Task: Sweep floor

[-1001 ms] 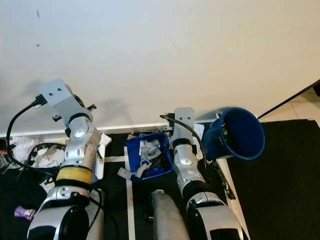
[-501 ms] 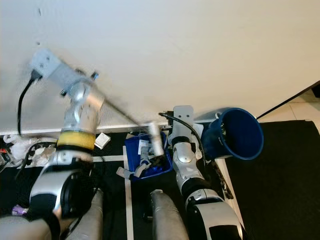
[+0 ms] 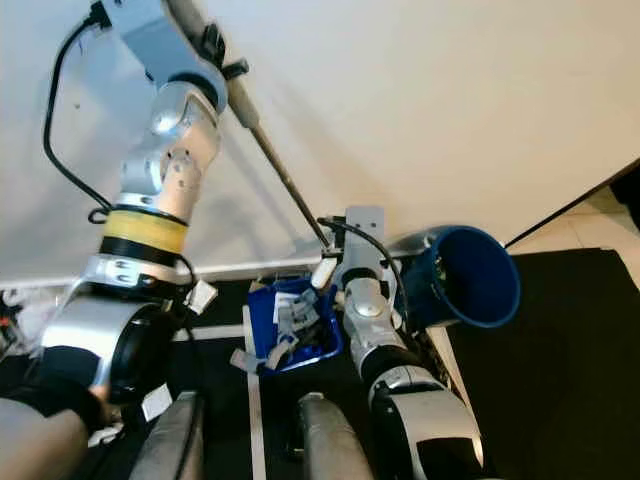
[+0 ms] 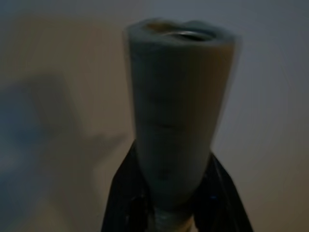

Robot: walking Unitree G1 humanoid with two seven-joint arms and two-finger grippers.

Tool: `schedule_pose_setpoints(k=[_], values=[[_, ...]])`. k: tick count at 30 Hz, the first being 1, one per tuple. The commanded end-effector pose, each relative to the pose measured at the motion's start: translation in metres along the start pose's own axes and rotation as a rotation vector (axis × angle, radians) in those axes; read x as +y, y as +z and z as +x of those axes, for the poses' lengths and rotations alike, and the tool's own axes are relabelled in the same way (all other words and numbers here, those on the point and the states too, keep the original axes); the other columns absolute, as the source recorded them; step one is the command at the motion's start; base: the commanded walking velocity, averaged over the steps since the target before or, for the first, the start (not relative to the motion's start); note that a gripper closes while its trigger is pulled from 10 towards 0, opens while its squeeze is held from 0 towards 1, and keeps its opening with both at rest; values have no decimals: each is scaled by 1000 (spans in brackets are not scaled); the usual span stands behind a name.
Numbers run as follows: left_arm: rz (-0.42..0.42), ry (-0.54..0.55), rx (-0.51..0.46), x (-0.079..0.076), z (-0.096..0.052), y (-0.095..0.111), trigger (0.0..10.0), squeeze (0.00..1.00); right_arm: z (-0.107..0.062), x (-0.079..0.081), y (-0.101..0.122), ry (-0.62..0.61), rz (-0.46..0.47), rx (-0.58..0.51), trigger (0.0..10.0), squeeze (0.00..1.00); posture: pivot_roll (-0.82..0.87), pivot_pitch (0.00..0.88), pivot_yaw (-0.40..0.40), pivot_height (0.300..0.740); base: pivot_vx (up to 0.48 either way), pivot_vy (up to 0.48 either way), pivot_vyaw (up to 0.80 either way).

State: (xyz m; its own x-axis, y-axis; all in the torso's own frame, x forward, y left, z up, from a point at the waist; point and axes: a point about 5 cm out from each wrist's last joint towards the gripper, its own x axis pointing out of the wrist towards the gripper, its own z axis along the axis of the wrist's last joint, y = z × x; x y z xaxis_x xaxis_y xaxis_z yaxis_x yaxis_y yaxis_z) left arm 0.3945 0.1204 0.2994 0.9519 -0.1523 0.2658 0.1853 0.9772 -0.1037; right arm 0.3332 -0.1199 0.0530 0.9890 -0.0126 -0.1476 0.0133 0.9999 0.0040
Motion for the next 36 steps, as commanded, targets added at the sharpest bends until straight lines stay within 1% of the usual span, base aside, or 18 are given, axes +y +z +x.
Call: schedule_pose_setpoints(k=[1, 2, 3, 4, 6, 8, 10, 11, 13, 14, 17, 21, 24, 26, 28, 30, 34, 36], values=[[191, -50, 29, 20, -11, -5, 10000, 0, -11, -15, -25, -68, 63, 112, 10000, 0, 141, 0, -79, 740, 0, 0, 0], [191, -50, 29, 20, -11, -5, 10000, 0, -11, -15, -25, -68, 63, 112, 10000, 0, 141, 0, -79, 740, 0, 0, 0], [288, -66, 100, 37, -23, -20, 10000, 0, -13, -21, -30, -92, 100, 129, 10000, 0, 147, 0, -73, 740, 0, 0, 0], [288, -66, 100, 37, -23, -20, 10000, 0, -13, -21, -30, -92, 100, 129, 10000, 0, 147, 0, -73, 740, 0, 0, 0], [382, -83, 189, 55, -36, -37, 10000, 0, -17, -26, -35, -113, 132, 145, 10000, 0, 151, 0, -66, 740, 0, 0, 0], [526, -125, 353, 83, -66, -67, 10000, 0, -23, -34, -45, -126, 179, 168, 10000, 0, 155, 0, -57, 740, 0, 0, 0], [545, -124, 511, 106, -103, -98, 10000, 0, -31, -45, -54, -148, 251, 187, 10000, 0, 161, 0, -51, 740, 0, 0, 0], [545, -124, 511, 106, -103, -98, 10000, 0, -31, -45, -54, -148, 251, 187, 10000, 0, 161, 0, -51, 740, 0, 0, 0], [584, -88, 600, 123, -127, -114, 10000, 0, -36, -54, -60, -168, 302, 189, 10000, 0, 166, 0, -50, 740, 0, 0, 0], [584, -88, 600, 123, -127, -114, 10000, 0, -36, -54, -60, -168, 302, 189, 10000, 0, 166, 0, -50, 740, 0, 0, 0], [608, 54, 657, 147, -155, -129, 10000, 0, -41, -64, -64, -166, 351, 173, 10000, 0, 176, 0, -55, 740, 0, 0, 0], [605, 149, 653, 157, -167, -134, 10000, 0, -43, -69, -64, -145, 395, 155, 10000, 0, 183, 0, -62, 740, 0, 0, 0], [600, 214, 691, 166, -187, -147, 10000, 0, -45, -73, -65, -136, 452, 140, 10000, 0, 193, 0, -64, 740, 0, 0, 0], [544, 252, 761, 170, -209, -168, 10000, 0, -47, -75, -67, -139, 506, 132, 10000, 0, 196, 0, -57, 740, 0, 0, 0], [524, 262, 784, 171, -216, -175, 10000, 0, -47, -75, -68, -139, 522, 130, 10000, 0, 197, 0, -57, 740, 0, 0, 0], [469, 284, 866, 170, -238, -197, 10000, 0, -49, -75, -69, -143, 558, 130, 10000, 0, 198, 0, -56, 740, 0, 0, 0], [447, 315, 942, 167, -262, -218, 10000, 0, -50, -75, -72, -149, 619, 128, 10000, 0, 197, 0, -55, 740, 0, 0, 0], [368, 399, 951, 163, -277, -231, 10000, 0, -50, -75, -72, -136, 679, 122, 10000, 0, 193, 0, -55, 740, 0, 0, 0]])
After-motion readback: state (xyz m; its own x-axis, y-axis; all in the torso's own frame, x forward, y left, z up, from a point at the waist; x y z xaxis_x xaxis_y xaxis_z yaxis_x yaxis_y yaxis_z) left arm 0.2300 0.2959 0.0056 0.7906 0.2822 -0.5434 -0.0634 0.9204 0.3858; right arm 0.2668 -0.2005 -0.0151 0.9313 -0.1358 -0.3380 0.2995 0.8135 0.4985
